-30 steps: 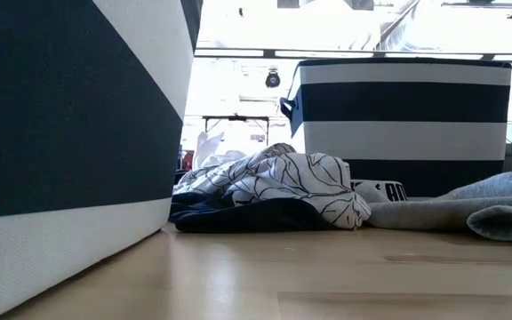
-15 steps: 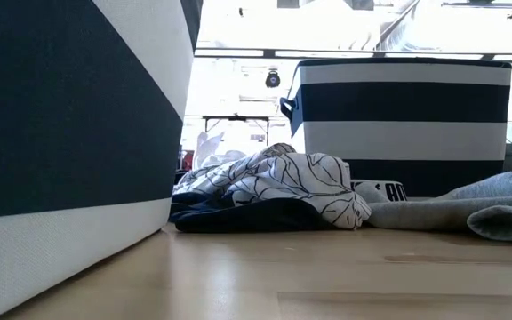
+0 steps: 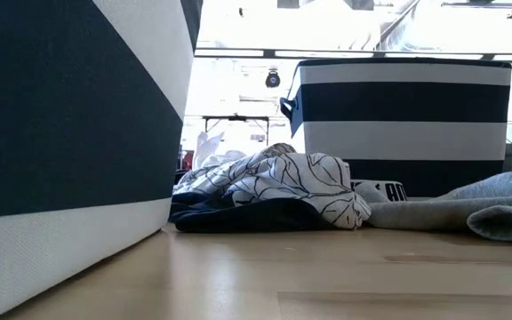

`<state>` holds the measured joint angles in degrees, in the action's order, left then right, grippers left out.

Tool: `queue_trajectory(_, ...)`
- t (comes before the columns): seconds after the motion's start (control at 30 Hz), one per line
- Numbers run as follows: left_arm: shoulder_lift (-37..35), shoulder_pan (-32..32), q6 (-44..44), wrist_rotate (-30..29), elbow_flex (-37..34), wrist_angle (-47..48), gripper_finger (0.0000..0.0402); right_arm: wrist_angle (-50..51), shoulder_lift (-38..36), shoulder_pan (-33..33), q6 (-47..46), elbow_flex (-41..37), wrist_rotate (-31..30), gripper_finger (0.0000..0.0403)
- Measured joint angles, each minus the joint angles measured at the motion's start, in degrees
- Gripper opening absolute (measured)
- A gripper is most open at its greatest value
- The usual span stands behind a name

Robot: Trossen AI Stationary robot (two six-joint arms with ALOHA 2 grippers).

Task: Sort clothes
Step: Put the blue underwear into the bottom blue laundry bin

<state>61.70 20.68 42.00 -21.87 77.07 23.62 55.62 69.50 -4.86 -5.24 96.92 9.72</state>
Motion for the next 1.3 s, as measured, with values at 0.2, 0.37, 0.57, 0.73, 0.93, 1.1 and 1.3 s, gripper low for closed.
queue_trajectory(0.2, 0.65, -2.34, -10.6, -3.63, -0.01, 3.77, 0.02, 7.75, 10.96, 9.68, -6.79, 0.0, -2.88, 0.0173)
queue_trajectory(0.37, 0.65, -2.35, -13.73, 2.77, -0.01, 9.81, 0.02, 11.28, 22.59, 12.62, -5.98, -0.82, -5.66, 0.0173)
queue_trajectory(0.57, 0.6, -2.27, -14.21, 5.91, -0.06, 13.1, 0.02, -3.38, 29.86, 11.45, -0.76, -12.1, -7.12, 0.0173)
queue_trajectory(0.73, 0.6, -1.85, -10.9, 6.34, -0.06, 13.02, 0.02, -10.66, 33.48, 8.48, -1.24, -22.85, -10.41, 0.0173)
queue_trajectory(0.93, 1.61, -1.98, -9.57, 6.14, -0.08, 12.93, 0.02, -20.91, 37.68, 6.68, -4.15, -31.27, -10.87, 0.0156)
queue_trajectory(1.1, 2.57, -1.98, -6.14, 6.1, -0.08, 12.58, 0.02, -26.07, 38.27, 6.34, -7.75, -32.4, -11.31, 0.0059)
queue_trajectory(1.3, 3.52, -1.98, -1.57, 5.86, -0.1, 12.65, 0.02, -20.64, 33.0, 6.72, -6.3, -27.95, -9.45, 0.0015)
